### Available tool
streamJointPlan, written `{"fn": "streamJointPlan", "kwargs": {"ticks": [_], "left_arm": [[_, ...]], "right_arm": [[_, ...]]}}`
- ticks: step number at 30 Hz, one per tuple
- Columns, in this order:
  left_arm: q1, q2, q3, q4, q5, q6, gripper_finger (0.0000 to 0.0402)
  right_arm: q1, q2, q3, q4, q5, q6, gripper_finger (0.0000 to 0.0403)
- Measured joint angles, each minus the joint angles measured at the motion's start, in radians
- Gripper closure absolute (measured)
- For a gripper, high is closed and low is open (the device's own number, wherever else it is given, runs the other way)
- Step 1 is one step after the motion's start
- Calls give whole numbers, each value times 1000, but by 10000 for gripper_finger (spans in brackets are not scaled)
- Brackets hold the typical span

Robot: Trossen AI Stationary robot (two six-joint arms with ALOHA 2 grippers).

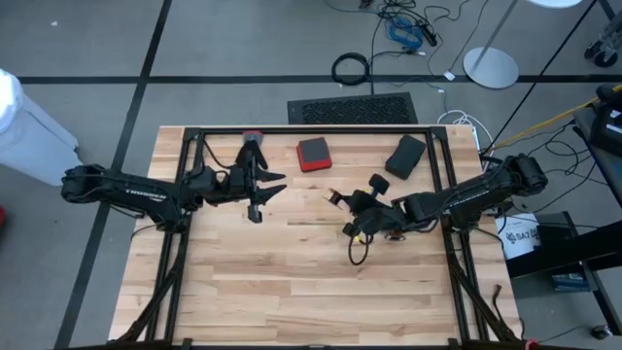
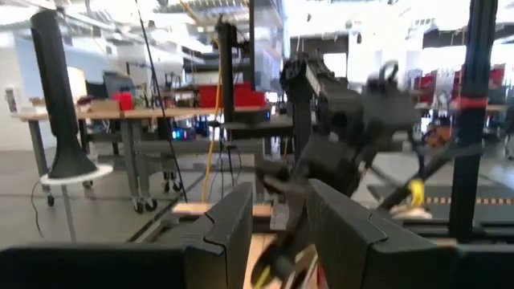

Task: Coil cords
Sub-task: Coil the yellow wire onto the spool

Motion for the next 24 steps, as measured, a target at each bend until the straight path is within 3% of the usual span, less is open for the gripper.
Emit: {"fn": "streamJointPlan", "kwargs": {"ticks": [6, 10, 16, 24], "left_arm": [[15, 11, 0, -137, -2, -2, 275], [17, 75, 0, -134, -3, -5, 275], [17, 251, 0, 30, -26, -6, 275], [17, 476, -1, 346, -72, -52, 275]], "right_arm": [[0, -15, 0, 103, -37, -126, 403], [0, -31, 0, 184, -49, -203, 403], [0, -48, 0, 343, -74, -334, 403], [0, -65, 0, 410, -70, -410, 403]]}}
